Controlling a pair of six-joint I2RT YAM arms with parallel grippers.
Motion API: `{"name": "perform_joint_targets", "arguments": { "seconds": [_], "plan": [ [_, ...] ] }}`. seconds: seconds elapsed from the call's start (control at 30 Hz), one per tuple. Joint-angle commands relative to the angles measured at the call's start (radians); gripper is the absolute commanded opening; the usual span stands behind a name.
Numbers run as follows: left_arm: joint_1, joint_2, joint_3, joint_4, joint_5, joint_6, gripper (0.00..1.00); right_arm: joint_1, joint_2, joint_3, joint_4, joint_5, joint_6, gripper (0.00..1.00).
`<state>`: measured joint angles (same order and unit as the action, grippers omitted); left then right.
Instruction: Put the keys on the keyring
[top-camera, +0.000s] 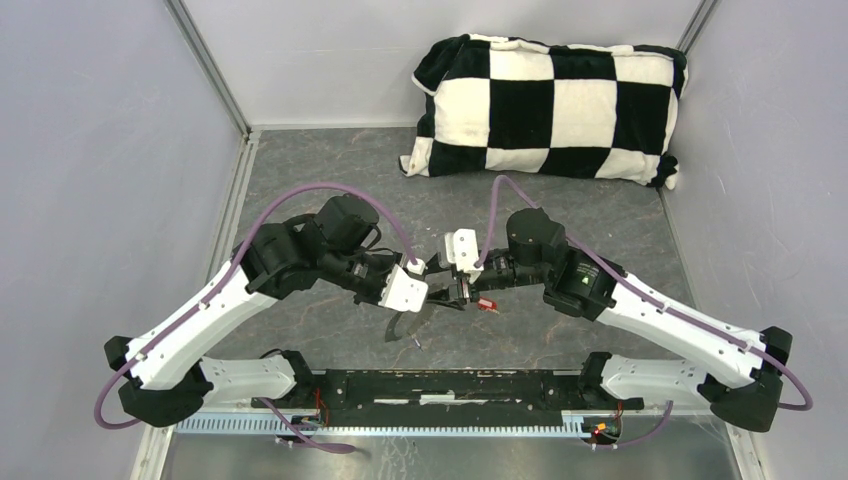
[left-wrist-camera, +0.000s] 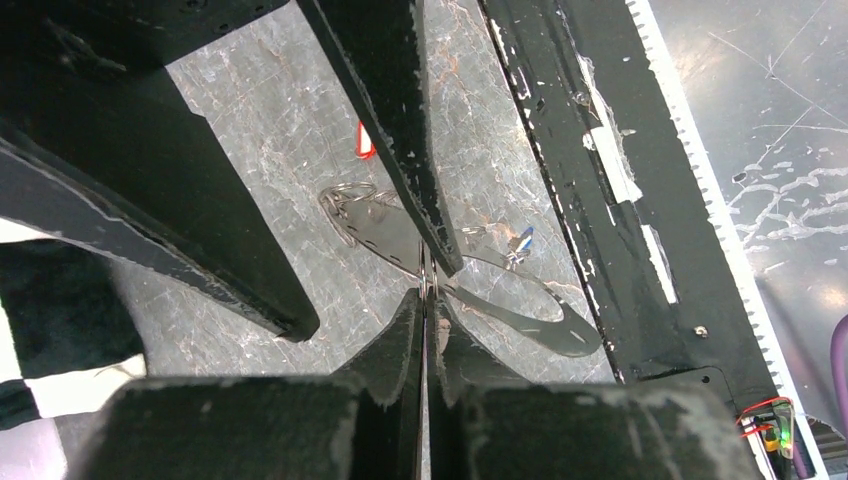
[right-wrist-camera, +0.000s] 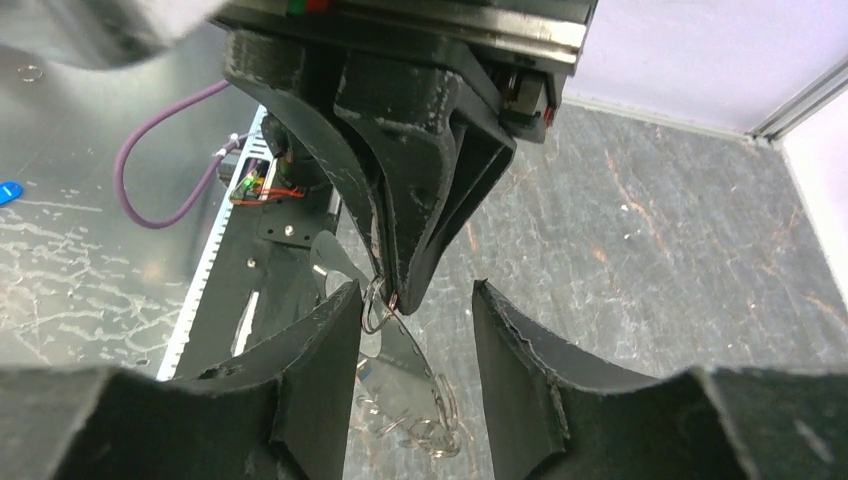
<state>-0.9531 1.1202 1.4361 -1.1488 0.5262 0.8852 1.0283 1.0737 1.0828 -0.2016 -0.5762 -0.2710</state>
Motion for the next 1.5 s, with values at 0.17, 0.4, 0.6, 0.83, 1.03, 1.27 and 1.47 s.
{"name": "perform_joint_targets", "arguments": {
  "seconds": [0.17, 0.4, 0.6, 0.83, 1.03, 1.27, 1.47],
  "plan": [
    [-0.006, -0.005, 0.005, 0.043, 0.004, 0.028, 0.02, -0.008, 0.040, 0.103, -0.102, 0.017, 0.002, 0.40],
    [-0.006, -0.003, 0.008, 0.052, 0.003, 0.021, 0.02, -0.010, 0.070, 0.110, -0.086, 0.042, 0.015, 0.20],
    [-0.005, -0.002, 0.011, 0.070, 0.001, 0.005, 0.02, -0.010, 0.077, 0.094, -0.071, 0.091, 0.024, 0.08],
    [-0.006, -0.005, 0.014, 0.127, -0.013, -0.053, 0.15, -0.020, -0.010, -0.045, 0.113, 0.134, 0.064, 0.01],
    [-0.006, -0.025, 0.010, 0.135, -0.011, -0.116, 0.47, -0.130, -0.145, -0.290, 0.513, 0.007, 0.279, 0.01],
    [-0.004, -0.108, -0.158, 0.268, -0.072, -0.215, 0.45, -0.168, -0.204, -0.506, 0.952, -0.040, 0.535, 0.01],
    [0.003, -0.187, -0.316, 0.496, -0.137, -0.329, 0.40, -0.169, -0.208, -0.570, 1.133, -0.044, 0.621, 0.00]
  ]
}}
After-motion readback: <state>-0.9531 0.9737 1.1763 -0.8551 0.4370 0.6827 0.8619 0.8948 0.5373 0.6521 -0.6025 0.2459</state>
